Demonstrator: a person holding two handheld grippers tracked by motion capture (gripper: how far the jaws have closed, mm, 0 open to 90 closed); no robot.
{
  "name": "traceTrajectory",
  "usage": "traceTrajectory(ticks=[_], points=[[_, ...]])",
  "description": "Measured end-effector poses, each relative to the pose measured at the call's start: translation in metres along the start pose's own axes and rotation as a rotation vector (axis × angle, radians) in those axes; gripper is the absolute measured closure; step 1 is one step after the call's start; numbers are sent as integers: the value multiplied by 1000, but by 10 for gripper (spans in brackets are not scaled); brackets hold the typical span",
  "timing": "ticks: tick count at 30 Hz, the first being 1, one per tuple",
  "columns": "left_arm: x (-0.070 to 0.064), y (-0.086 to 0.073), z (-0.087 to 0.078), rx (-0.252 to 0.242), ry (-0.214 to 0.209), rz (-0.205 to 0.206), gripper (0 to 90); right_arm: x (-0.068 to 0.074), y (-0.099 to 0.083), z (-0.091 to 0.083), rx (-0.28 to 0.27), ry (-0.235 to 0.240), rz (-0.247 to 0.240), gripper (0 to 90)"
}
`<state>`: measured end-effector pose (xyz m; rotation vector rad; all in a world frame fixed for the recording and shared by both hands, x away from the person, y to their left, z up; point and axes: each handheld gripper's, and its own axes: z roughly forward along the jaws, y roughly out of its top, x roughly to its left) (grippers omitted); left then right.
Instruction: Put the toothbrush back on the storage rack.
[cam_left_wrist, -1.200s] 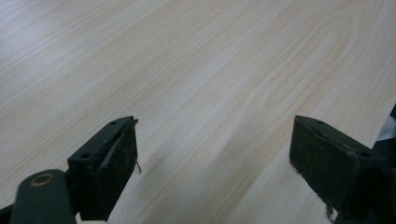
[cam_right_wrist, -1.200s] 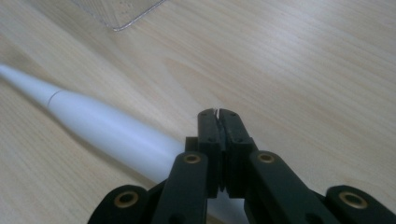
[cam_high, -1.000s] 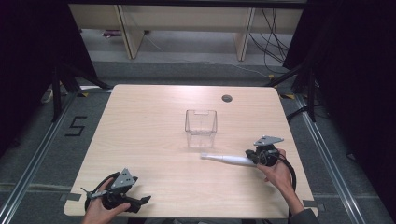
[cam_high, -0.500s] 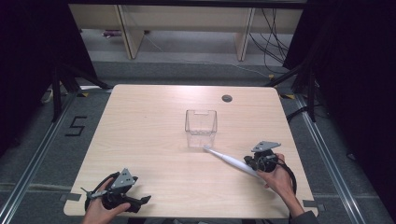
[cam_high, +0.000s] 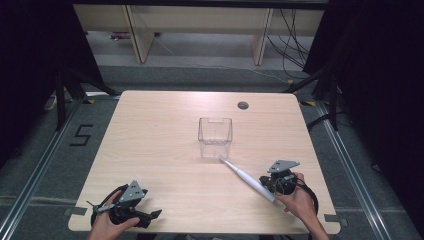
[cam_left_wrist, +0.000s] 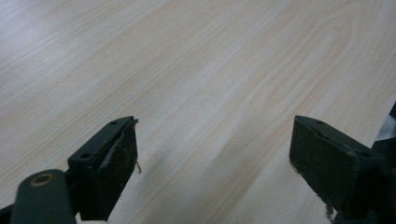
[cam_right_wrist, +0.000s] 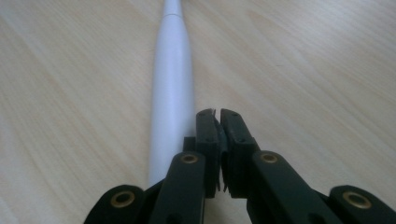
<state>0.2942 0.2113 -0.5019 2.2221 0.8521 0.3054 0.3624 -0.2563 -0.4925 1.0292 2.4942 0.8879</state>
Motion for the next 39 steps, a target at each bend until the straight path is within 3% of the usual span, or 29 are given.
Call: traceTrajectory(ticks=[2,9,14,17,20,22,23,25,27,29,33,35,36,39], points=[[0,0,0,-1,0,-1,149,5,-1,-2,18,3,18,867],[0,0,0,0,-1,1,150,14,-2,-5,39,21,-16,862],[0,0,0,-1,-2,-3,150,20,-2,-2,18,44,-55,858],[0,0,1,-2,-2,-4,149,23,-2,-4,46,52,-25,853],[0,0,1,0,-2,-1,150,23,-2,-2,24,52,-60,840],[0,0,1,2,-2,-3,149,24,-2,-2,23,45,-57,824],[0,0,1,0,-2,-1,150,23,-2,-5,41,42,-32,799],[-1,-1,2,-11,-9,-18,150,19,-1,-8,28,30,-32,769],[1,0,1,7,-3,3,150,19,-1,-8,10,20,-34,735],[1,0,2,10,0,-4,150,15,1,-11,0,15,-40,685],[1,0,1,17,0,-2,150,12,11,-19,28,13,18,579],[1,0,1,19,3,-2,150,13,14,-19,41,21,33,572],[1,0,1,21,2,-1,150,11,17,-19,38,19,-1,552],[1,0,1,19,2,-2,150,13,33,-20,75,39,-9,512]])
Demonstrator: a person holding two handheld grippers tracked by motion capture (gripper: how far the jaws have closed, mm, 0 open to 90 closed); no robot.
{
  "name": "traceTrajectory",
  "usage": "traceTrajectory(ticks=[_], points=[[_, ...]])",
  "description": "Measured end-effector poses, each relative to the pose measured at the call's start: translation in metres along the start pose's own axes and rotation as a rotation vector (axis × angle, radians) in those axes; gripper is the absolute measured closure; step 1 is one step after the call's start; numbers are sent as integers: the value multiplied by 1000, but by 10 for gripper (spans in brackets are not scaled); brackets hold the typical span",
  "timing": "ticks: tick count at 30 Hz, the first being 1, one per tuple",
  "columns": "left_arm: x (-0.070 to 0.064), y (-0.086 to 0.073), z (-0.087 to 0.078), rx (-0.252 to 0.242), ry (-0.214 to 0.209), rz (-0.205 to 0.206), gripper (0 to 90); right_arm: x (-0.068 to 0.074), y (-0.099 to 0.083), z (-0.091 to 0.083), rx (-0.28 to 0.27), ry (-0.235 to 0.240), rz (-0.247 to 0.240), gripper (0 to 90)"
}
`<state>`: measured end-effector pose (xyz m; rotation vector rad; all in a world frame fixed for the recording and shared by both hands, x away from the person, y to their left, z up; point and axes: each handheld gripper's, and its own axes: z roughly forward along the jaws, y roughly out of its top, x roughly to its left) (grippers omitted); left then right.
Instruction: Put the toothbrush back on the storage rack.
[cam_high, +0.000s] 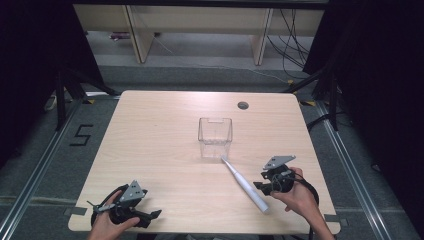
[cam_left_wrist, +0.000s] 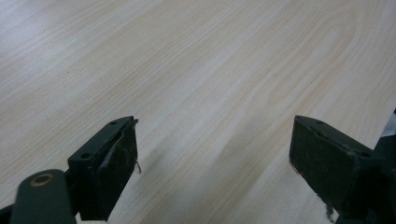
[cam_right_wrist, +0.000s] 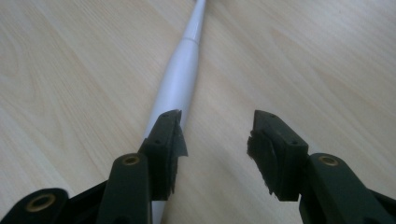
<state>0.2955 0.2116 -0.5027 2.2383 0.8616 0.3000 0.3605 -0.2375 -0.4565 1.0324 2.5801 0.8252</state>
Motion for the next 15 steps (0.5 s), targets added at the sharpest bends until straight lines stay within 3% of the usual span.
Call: traceTrajectory(ticks=[3,6,10,12,15], points=[[0,0,0,2,1,3,150,2,9,0,43,15,-11,488],[0,0,-1,2,2,-1,150,9,22,9,98,53,-66,473],[0,0,0,-1,1,-4,150,9,27,16,129,71,-92,464],[0,0,0,0,0,2,150,11,29,21,163,66,-70,456],[0,0,0,1,1,3,150,12,33,28,175,67,-90,457]])
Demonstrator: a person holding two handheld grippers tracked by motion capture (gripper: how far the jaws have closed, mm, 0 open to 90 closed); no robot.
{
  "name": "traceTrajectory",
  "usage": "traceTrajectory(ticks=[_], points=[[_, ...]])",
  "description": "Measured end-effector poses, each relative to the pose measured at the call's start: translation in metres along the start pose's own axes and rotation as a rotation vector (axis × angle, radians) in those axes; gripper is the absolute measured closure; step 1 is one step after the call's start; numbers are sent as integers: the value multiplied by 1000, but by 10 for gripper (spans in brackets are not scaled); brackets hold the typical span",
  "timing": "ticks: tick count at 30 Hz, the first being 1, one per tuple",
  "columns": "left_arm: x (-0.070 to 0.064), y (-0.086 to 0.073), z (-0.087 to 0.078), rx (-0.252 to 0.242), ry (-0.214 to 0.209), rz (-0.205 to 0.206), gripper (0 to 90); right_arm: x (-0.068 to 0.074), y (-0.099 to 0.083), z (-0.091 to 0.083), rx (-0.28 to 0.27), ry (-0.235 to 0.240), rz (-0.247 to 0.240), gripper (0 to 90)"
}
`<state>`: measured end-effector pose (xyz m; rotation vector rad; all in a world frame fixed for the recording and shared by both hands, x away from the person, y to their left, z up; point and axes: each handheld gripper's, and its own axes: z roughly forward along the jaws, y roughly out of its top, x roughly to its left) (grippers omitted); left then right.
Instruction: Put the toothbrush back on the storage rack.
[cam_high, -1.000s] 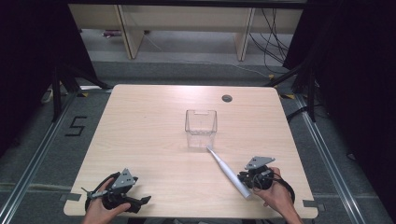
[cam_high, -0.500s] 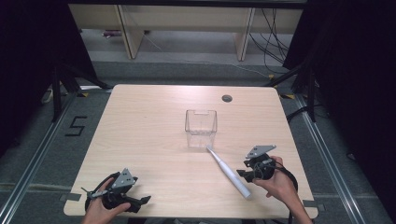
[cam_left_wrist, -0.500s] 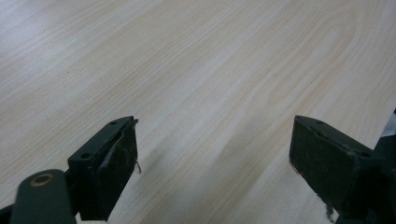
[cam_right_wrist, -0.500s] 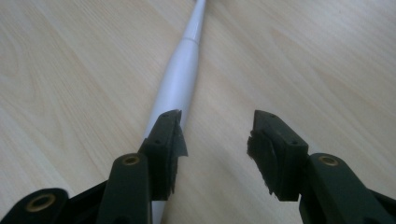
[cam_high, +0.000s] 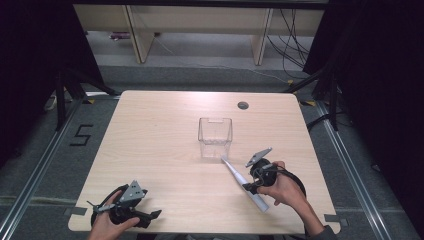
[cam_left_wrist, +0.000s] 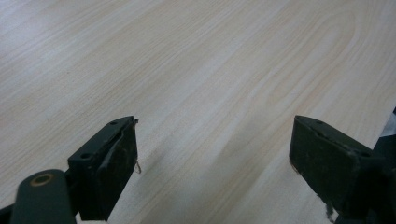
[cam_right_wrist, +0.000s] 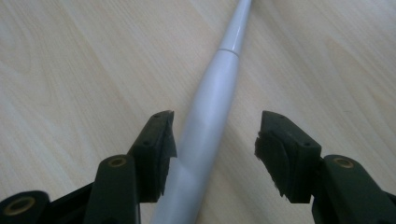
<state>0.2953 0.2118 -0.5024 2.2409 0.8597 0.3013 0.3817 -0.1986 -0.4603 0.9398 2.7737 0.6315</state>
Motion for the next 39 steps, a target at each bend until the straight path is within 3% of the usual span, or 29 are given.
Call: traceTrajectory(ticks=[3,9,17,23,26,27,28,34,35,36,39], points=[[1,0,0,-1,-1,8,150,1,4,4,30,5,6,461],[1,0,0,-3,-1,7,150,4,12,15,86,0,-30,470],[1,0,0,-3,-1,6,150,4,17,20,126,-1,-30,487],[1,0,0,-3,-2,9,150,1,18,25,163,-5,-69,522],[1,0,0,-2,-3,14,150,1,19,27,178,-4,-52,547],[1,1,0,-2,-3,14,150,0,20,28,183,0,-75,556],[1,1,0,-3,-3,13,150,2,20,28,195,0,-53,564],[0,1,0,-10,-7,7,150,2,25,30,239,22,-65,630],[1,1,0,-7,-5,13,150,2,26,29,262,24,-47,644],[1,1,0,-8,-5,12,150,-1,28,30,265,42,-67,658],[1,1,1,-7,-4,12,150,-5,32,32,290,62,-68,660]])
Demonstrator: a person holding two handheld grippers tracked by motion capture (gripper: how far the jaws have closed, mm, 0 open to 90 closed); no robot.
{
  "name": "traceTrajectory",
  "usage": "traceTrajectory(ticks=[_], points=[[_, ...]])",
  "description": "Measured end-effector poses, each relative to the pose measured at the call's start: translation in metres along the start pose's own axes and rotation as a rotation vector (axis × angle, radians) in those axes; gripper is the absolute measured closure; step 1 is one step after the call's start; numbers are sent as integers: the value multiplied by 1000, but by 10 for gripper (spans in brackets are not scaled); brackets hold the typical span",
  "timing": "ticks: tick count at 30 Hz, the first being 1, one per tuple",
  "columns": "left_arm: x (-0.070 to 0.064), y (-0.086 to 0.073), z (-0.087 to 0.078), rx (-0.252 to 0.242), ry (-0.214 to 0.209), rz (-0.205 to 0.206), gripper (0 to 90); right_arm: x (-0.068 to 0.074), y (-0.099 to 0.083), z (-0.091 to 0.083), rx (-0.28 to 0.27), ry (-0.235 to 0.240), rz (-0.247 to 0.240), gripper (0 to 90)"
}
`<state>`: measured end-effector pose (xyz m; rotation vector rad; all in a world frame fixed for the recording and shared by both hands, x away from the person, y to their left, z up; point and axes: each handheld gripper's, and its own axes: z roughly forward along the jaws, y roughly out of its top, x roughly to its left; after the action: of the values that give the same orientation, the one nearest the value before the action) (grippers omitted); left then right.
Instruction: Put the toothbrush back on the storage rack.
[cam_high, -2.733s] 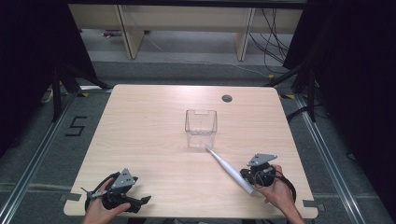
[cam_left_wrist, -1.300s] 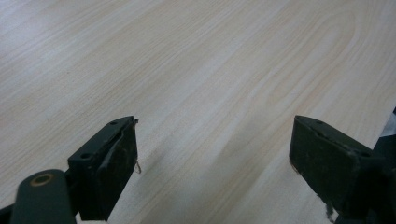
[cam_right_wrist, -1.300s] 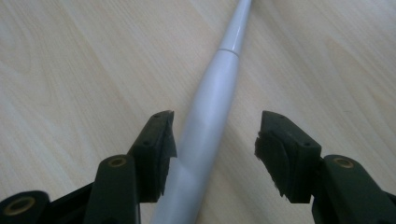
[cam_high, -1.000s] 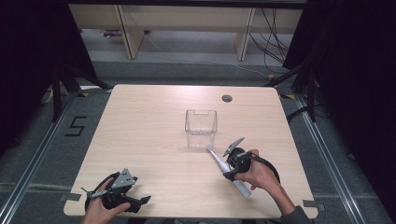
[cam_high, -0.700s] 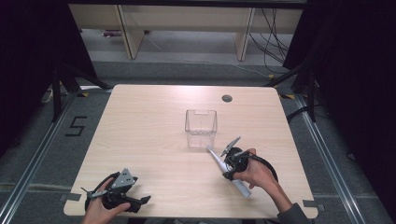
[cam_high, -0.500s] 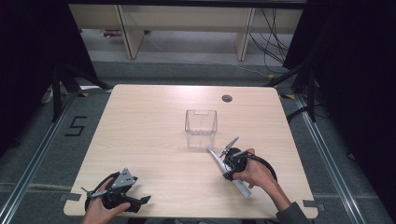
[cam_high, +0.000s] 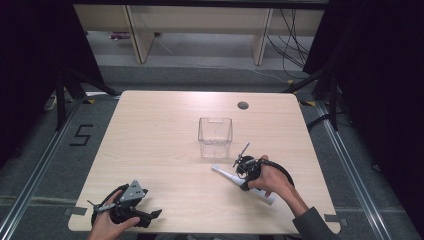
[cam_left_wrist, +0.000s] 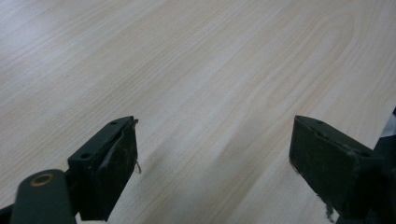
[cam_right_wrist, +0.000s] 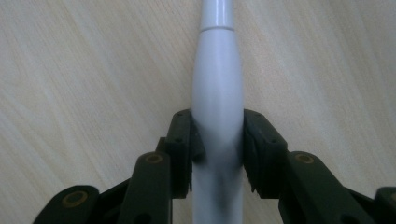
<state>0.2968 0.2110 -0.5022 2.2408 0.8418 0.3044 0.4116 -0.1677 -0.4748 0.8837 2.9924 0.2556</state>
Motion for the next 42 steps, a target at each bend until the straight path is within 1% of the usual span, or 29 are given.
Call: traceTrajectory(ticks=[1,2,3,4,5,6,7,8,9,10,11,13,14,16,18,22,23,24,25,27,30,35,36,37,38,39,40,41,42], points=[[0,0,0,1,-3,-1,150,0,0,0,0,0,0,660],[0,0,0,3,-3,1,150,-1,1,1,18,-12,-1,660],[0,0,0,3,-3,1,150,-2,2,1,31,-14,-6,661],[0,0,0,1,-4,2,150,-2,6,1,53,-17,-37,661],[0,0,0,-1,-4,0,150,-2,6,1,53,-17,-37,661],[-1,0,0,-1,-5,-10,150,-1,7,1,65,-15,-14,660],[0,1,0,2,-6,4,150,-1,8,1,69,-2,-16,659],[0,1,0,2,-6,6,150,1,10,1,90,-2,2,659],[0,1,0,3,-6,7,150,1,11,1,104,-17,1,659],[0,1,0,2,-6,6,150,1,11,1,104,-17,1,659],[0,1,0,0,-5,2,150,1,13,1,104,-3,-12,660],[0,1,0,0,-4,1,149,1,14,1,102,-2,-14,660],[0,1,0,2,-5,7,150,2,14,2,105,-7,-28,663],[0,1,0,3,-5,8,150,3,14,2,103,-15,-32,663],[0,1,0,2,-6,6,150,4,14,2,105,-13,-24,665],[0,1,0,0,-4,2,150,4,14,2,103,-12,-37,666],[0,1,0,-3,-1,-8,149,4,14,1,106,-20,-24,666],[0,1,0,-5,-1,1,150,3,14,2,100,-16,-42,667],[0,1,0,-2,2,-7,150,3,13,1,100,-14,-33,667],[0,0,0,-5,2,-11,150,3,13,1,92,-22,-33,667],[0,1,0,-2,-3,-9,150,2,11,1,89,-17,-44,667],[0,1,0,-4,2,-10,150,0,9,1,84,-15,-46,668],[0,0,0,-4,2,-13,150,-1,9,0,86,-25,-61,668],[0,0,0,-3,2,-12,150,0,8,-1,86,-22,-47,669],[0,0,0,-4,1,-13,150,0,8,-3,94,-35,-47,669],[0,0,0,-5,2,-12,150,-1,7,-4,77,-29,-63,669],[0,1,0,-4,1,-11,150,-1,6,-6,71,-29,-61,669],[0,1,0,-7,1,-14,150,-2,4,-9,53,-33,-65,669],[0,1,0,-5,2,-13,150,-1,4,-10,44,-28,-45,670]])
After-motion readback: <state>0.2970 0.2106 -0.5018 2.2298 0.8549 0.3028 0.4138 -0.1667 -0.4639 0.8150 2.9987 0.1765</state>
